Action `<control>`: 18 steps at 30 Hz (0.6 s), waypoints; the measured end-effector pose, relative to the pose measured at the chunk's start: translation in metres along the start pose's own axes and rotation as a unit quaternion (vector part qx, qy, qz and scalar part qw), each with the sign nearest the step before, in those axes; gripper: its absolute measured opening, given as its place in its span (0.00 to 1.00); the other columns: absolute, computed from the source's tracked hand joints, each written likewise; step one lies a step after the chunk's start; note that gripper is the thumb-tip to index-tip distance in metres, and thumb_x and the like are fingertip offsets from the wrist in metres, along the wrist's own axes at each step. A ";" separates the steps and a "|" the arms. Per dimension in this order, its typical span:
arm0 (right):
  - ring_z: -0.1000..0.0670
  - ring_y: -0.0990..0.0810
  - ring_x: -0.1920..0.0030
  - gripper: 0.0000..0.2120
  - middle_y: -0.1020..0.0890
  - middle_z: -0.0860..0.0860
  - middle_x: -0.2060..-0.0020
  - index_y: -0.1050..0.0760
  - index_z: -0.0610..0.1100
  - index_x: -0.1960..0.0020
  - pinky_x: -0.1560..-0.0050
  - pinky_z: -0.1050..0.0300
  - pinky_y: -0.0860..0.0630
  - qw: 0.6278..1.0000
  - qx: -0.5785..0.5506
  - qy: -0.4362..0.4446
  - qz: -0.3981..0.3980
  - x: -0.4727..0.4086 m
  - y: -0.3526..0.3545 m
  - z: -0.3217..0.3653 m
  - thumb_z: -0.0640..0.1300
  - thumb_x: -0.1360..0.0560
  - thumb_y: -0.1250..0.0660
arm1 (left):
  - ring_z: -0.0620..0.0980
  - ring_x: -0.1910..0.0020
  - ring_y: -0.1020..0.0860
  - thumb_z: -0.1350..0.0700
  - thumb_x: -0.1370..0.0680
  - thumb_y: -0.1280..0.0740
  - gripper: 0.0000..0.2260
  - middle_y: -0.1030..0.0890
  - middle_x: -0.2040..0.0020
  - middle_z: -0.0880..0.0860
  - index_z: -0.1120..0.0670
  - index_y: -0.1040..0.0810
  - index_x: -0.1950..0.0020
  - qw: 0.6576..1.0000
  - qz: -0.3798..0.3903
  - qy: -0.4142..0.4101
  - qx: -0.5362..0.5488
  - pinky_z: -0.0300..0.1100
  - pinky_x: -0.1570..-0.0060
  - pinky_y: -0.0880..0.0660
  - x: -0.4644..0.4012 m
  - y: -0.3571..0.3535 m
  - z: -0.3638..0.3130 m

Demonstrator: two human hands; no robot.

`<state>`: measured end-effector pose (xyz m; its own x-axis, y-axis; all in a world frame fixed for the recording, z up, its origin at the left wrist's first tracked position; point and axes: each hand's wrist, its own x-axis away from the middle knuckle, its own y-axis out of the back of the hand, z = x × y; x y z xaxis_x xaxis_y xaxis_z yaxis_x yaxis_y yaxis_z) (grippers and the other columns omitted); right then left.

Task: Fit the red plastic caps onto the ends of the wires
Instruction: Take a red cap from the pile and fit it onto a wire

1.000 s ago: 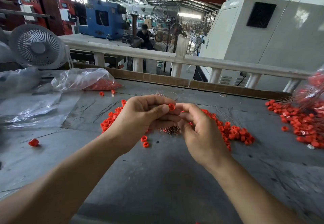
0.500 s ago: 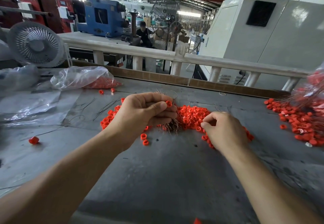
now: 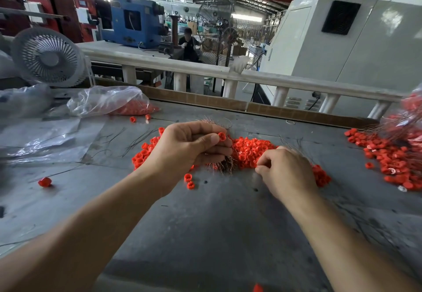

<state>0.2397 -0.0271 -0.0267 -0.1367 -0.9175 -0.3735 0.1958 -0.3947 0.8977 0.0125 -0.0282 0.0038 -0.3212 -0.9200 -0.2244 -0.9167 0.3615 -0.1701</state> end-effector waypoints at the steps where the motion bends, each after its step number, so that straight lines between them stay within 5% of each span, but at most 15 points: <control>1: 0.47 0.22 0.48 0.03 0.21 0.54 0.56 0.18 0.54 0.58 0.46 0.54 0.27 1.000 -0.002 0.003 -0.007 0.000 0.000 0.000 0.49 0.25 0.26 | 0.58 0.48 0.14 0.66 0.19 0.35 0.08 0.14 0.49 0.61 0.60 0.17 0.46 1.000 0.000 0.000 -0.002 0.45 0.51 0.16 0.000 0.000 0.000; 6: 0.53 0.18 0.62 0.05 0.18 0.57 0.66 0.18 0.50 0.58 0.55 0.55 0.22 0.982 -0.184 0.001 -0.046 0.000 0.001 0.003 0.44 0.24 0.25 | 0.57 0.49 0.14 0.66 0.19 0.35 0.07 0.14 0.50 0.61 0.60 0.18 0.46 1.000 -0.001 0.000 0.002 0.44 0.52 0.16 0.001 -0.001 0.000; 10: 0.59 0.18 0.61 0.06 0.16 0.58 0.64 0.17 0.51 0.58 0.57 0.65 0.24 0.931 -0.361 0.022 -0.054 0.008 0.010 0.018 0.42 0.25 0.24 | 0.57 0.50 0.14 0.66 0.20 0.35 0.07 0.14 0.50 0.61 0.62 0.18 0.45 1.000 -0.001 -0.001 0.002 0.42 0.53 0.17 0.001 -0.002 0.000; 12: 0.58 0.19 0.63 0.06 0.15 0.58 0.63 0.17 0.53 0.56 0.57 0.59 0.21 0.903 -0.425 0.039 -0.049 0.013 0.015 0.026 0.43 0.25 0.24 | 0.57 0.50 0.14 0.65 0.20 0.35 0.07 0.13 0.50 0.61 0.61 0.18 0.45 1.000 -0.002 -0.003 0.004 0.42 0.53 0.17 0.001 -0.004 0.000; 18: 0.58 0.18 0.64 0.08 0.15 0.60 0.62 0.17 0.55 0.55 0.56 0.54 0.19 0.889 -0.449 0.082 -0.046 0.021 0.020 0.039 0.42 0.25 0.24 | 0.57 0.49 0.14 0.65 0.20 0.35 0.07 0.14 0.50 0.62 0.61 0.17 0.46 1.000 0.007 -0.005 0.006 0.42 0.52 0.17 0.002 -0.004 -0.001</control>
<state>0.2027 -0.0526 -0.0076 -0.0642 -0.8449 -0.5311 0.8970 -0.2821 0.3402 0.0149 -0.0312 0.0049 -0.3319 -0.9133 -0.2361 -0.9092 0.3764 -0.1782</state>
